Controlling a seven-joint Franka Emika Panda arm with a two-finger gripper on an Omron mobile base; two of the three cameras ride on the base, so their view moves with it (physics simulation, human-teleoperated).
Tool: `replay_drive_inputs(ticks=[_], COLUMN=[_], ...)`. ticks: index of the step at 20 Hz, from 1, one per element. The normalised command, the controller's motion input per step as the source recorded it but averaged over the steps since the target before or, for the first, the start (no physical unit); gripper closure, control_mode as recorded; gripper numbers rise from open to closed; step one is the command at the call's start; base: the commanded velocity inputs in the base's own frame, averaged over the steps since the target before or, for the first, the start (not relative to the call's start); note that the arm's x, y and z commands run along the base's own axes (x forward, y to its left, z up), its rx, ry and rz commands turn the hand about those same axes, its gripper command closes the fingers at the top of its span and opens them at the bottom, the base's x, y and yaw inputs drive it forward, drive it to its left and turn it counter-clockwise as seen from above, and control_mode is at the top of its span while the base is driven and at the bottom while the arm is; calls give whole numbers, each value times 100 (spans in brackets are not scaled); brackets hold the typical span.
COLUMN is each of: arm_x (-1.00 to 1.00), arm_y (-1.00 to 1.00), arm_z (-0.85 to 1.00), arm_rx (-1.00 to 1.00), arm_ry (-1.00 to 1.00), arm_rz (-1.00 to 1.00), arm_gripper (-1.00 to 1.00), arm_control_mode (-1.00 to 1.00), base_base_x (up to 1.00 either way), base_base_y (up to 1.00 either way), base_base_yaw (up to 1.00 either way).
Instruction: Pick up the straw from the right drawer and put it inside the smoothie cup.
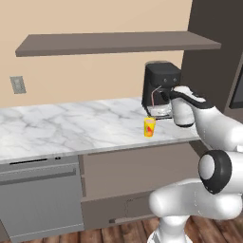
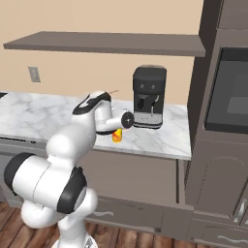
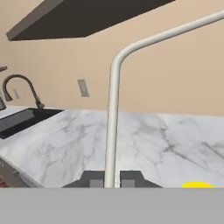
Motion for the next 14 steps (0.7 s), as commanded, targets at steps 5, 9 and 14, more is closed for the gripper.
replay_drive_inputs(ticks=[5, 9, 14], arm_x=[15, 19, 21], arm_y=[0, 0, -3], arm_z=[0, -14, -17], arm_rx=[0, 0, 0], arm_ry=[-13, -12, -8], arm_rz=[9, 3, 0], arm_gripper=[100, 100, 100], arm_control_mode=[-100, -100, -100], base_base_x=[0, 0, 0], base_base_y=[0, 0, 0], base_base_yaw=[0, 0, 0])
